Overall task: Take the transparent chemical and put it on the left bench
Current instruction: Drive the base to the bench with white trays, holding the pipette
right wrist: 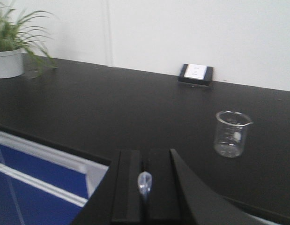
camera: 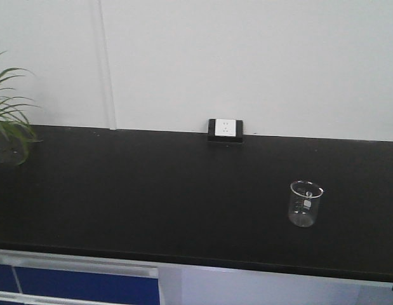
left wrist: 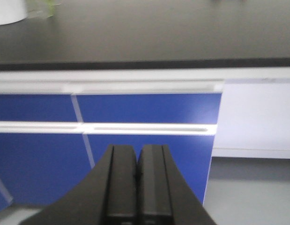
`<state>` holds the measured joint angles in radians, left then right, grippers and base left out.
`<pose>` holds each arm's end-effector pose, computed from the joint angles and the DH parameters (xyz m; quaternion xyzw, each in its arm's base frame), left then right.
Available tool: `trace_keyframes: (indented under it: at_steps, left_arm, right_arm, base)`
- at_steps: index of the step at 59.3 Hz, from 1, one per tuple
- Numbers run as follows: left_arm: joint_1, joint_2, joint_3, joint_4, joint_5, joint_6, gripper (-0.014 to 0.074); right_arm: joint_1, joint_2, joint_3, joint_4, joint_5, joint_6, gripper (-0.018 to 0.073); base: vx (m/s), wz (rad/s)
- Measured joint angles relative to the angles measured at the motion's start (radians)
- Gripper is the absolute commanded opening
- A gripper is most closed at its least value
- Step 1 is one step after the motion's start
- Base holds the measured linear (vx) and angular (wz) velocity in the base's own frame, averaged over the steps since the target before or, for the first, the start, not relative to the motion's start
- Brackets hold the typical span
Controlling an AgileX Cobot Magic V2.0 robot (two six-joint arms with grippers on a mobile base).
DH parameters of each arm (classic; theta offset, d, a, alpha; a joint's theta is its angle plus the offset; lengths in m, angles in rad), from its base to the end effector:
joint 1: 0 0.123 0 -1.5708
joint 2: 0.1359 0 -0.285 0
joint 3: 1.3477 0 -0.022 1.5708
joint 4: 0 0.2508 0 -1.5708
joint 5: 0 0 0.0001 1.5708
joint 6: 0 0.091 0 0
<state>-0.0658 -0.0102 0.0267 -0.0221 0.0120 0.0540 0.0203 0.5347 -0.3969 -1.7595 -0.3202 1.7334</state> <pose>0.0566 -0.0038 0.2036 0.0336 0.6852 -0.0124 0.7274 0.1137 0.0304 0.2997 -0.1249 0.7334 0.1116 0.6588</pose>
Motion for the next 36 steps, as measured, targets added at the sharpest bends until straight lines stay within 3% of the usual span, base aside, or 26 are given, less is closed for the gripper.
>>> trace_keyframes:
  at_steps: [36]
  left_arm:
    - [0.000, 0.000, 0.000, 0.000, 0.000, 0.000, -0.0003]
  right_arm:
    - [0.000, 0.000, 0.000, 0.000, 0.000, 0.000, -0.0003]
  base:
    - [-0.32, 0.49]
